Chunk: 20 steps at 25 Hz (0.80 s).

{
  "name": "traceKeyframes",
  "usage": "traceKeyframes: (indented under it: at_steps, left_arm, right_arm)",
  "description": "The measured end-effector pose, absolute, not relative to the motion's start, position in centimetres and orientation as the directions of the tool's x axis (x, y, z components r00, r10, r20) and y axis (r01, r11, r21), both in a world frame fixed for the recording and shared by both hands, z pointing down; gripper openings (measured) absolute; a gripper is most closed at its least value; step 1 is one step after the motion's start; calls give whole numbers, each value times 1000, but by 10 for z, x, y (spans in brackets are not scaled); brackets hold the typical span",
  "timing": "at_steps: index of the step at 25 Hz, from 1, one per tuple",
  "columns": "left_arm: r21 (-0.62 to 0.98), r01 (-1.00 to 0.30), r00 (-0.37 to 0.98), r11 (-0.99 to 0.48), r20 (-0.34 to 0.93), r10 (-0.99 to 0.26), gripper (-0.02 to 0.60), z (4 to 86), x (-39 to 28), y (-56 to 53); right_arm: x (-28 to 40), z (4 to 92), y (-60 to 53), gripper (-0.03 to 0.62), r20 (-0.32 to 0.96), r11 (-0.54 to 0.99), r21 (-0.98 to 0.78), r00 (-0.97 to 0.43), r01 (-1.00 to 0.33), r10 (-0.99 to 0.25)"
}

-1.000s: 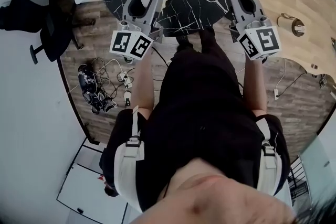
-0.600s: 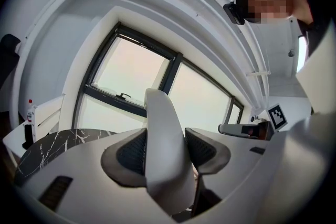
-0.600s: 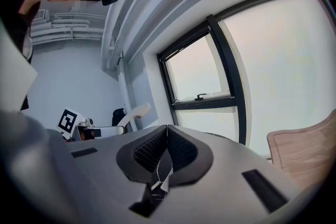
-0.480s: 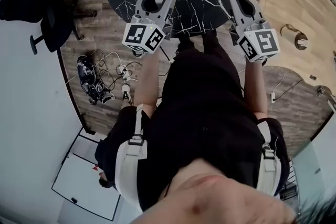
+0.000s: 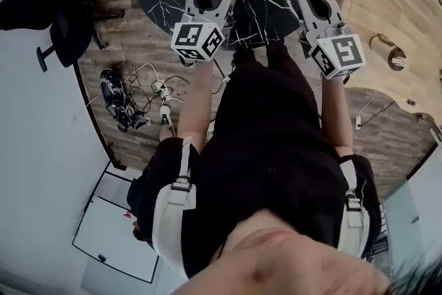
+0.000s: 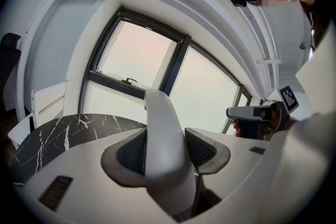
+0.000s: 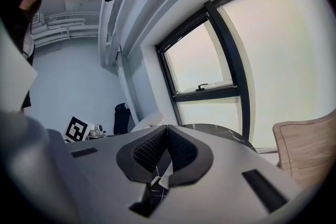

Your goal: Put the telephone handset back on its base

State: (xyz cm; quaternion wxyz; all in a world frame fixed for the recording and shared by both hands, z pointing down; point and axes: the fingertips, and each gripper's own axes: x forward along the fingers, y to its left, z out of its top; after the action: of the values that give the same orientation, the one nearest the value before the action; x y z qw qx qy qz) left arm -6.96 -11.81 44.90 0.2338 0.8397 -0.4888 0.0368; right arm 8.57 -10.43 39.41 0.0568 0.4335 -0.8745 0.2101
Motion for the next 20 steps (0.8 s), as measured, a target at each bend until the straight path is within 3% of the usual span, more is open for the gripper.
traceKeyframes:
  at_steps: [20]
  left_arm:
    - [331,-886,449,-325,434,-781,235,549,-62,-153]
  right_arm:
    - [85,431,-131,29,345,550,-345,-647,-761,-680]
